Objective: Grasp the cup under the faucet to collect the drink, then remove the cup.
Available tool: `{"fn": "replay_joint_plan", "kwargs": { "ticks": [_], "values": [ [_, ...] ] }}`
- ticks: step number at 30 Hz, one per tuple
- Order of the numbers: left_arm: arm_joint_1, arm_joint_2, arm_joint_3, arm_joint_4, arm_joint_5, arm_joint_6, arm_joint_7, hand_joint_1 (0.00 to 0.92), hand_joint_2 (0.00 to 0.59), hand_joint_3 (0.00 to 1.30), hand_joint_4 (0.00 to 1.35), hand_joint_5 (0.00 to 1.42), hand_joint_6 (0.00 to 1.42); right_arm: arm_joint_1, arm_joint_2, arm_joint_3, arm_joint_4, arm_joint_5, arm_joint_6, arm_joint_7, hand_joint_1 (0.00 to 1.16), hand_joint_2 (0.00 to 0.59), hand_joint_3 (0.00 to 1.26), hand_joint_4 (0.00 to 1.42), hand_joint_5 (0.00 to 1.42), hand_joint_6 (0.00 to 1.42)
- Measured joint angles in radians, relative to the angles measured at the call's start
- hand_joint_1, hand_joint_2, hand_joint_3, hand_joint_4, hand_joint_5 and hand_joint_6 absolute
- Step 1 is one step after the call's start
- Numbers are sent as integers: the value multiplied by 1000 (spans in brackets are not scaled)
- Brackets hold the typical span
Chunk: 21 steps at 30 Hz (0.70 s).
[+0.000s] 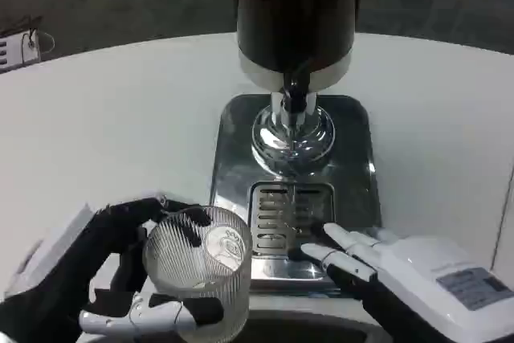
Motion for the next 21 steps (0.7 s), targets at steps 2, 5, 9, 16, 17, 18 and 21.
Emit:
{"fn": "replay_joint_plan", "kwargs": {
  "ticks": [2,5,9,16,17,18,21],
  "values": [
    [0,0,0,0,0,0,0,567,0,996,1098,1219,1306,0,0,0,0,0,0,2,529,454,134,1,61,33],
    [0,0,0,0,0,-1,0,567,0,999,1098,1219,1306,0,1,0,0,0,0,3,528,454,134,1,61,33],
    [0,0,0,0,0,-3,0,567,0,999,1098,1219,1306,1,2,-1,0,0,0,3,527,454,134,1,61,33],
    [0,0,0,0,0,-5,0,567,0,998,1098,1219,1306,3,4,-2,0,0,0,4,526,454,134,1,61,33],
    [0,0,0,0,0,-5,0,567,0,999,1098,1219,1306,3,4,-2,0,0,0,4,526,454,134,1,61,33],
    [0,0,0,0,0,-5,0,567,0,1000,1098,1219,1306,3,5,-2,0,0,0,4,526,454,134,1,61,33],
    [1,0,0,0,0,-5,0,567,0,999,1098,1219,1306,4,5,-3,0,0,0,5,526,454,134,1,61,33]
  ]
}}
